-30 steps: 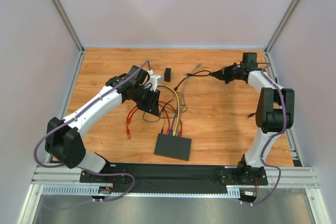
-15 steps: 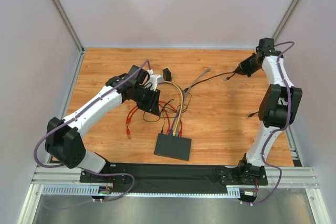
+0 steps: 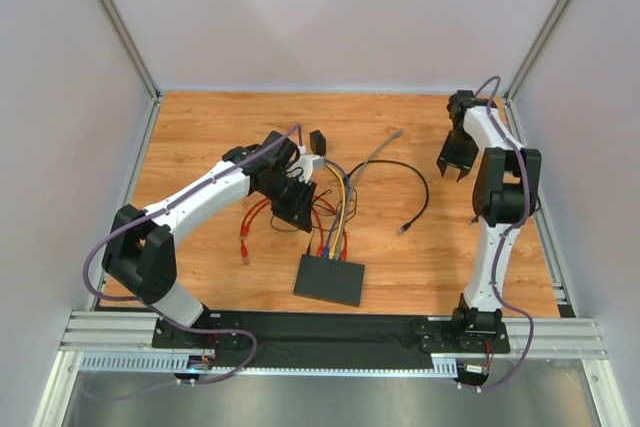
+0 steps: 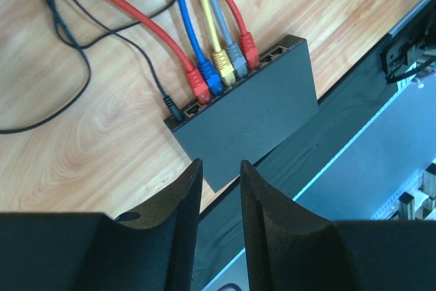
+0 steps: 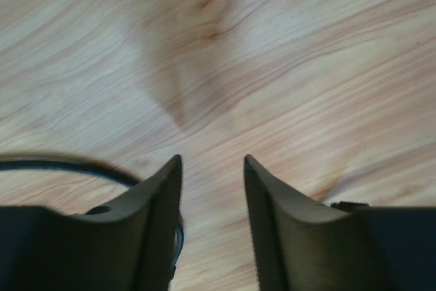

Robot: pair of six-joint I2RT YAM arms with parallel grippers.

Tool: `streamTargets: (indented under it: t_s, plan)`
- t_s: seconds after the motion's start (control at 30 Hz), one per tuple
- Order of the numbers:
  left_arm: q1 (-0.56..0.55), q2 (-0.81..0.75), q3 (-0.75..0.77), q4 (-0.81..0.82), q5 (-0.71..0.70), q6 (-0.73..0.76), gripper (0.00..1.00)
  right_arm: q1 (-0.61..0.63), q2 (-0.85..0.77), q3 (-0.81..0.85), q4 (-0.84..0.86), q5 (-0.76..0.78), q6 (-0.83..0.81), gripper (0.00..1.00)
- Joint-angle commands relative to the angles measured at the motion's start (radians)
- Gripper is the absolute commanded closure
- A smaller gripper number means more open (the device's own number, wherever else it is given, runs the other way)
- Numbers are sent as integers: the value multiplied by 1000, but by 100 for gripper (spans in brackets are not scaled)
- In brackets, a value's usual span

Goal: Pull the plug from the switch port

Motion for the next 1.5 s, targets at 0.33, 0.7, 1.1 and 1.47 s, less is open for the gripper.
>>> streamTargets:
  t_s: [0.33, 0.7, 1.1, 1.47]
  plan:
    - [-59, 61, -32, 18, 108, 46, 65, 317, -400, -302, 88, -671, -151, 35]
    - [-104, 118, -113, 127, 121, 69, 67, 492, -439, -662, 401, -979, -185, 37]
    - [-121, 168, -144, 164, 113, 42, 71, 544, -376, -820, 657, -1076, -108, 52]
    - [-121, 182, -145, 167, 96, 45, 72, 546, -329, -838, 664, -1080, -106, 63]
